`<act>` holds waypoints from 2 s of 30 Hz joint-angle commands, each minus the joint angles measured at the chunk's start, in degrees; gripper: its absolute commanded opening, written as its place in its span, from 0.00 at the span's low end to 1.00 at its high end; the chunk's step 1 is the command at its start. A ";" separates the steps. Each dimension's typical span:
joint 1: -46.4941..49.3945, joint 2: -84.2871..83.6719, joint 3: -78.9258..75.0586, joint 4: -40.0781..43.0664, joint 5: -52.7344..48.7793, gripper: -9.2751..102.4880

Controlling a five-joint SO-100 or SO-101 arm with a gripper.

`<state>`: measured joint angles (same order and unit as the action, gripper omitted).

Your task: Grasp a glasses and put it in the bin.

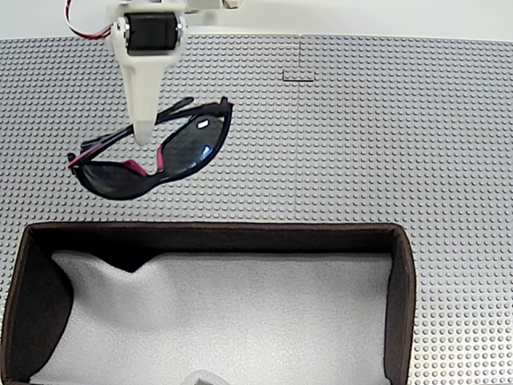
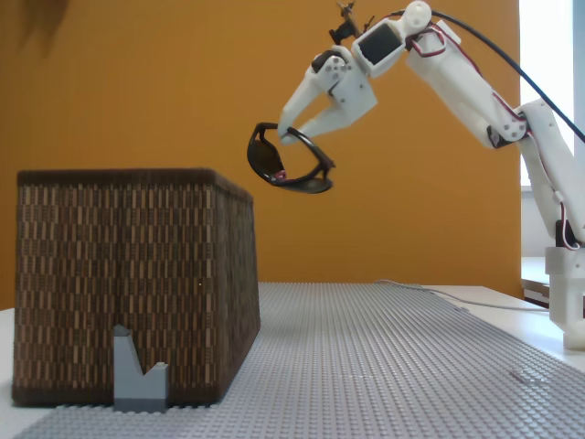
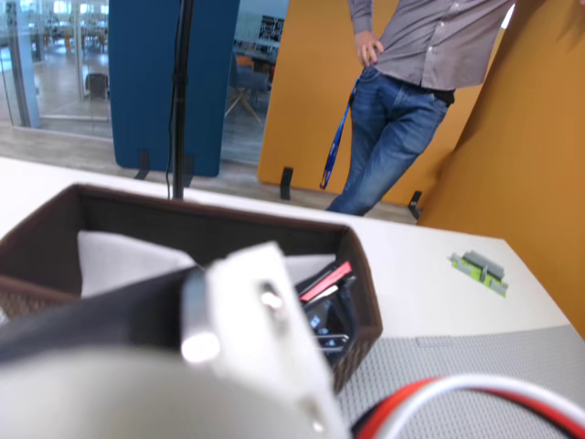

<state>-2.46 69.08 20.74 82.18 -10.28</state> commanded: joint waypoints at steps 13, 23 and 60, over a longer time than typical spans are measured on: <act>-2.37 -6.06 -10.55 -17.40 -4.83 0.08; -1.14 -25.58 -21.97 -28.30 -7.82 0.08; 2.55 4.75 -27.60 -3.69 -7.12 0.28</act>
<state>-0.35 62.23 -4.66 74.00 -17.05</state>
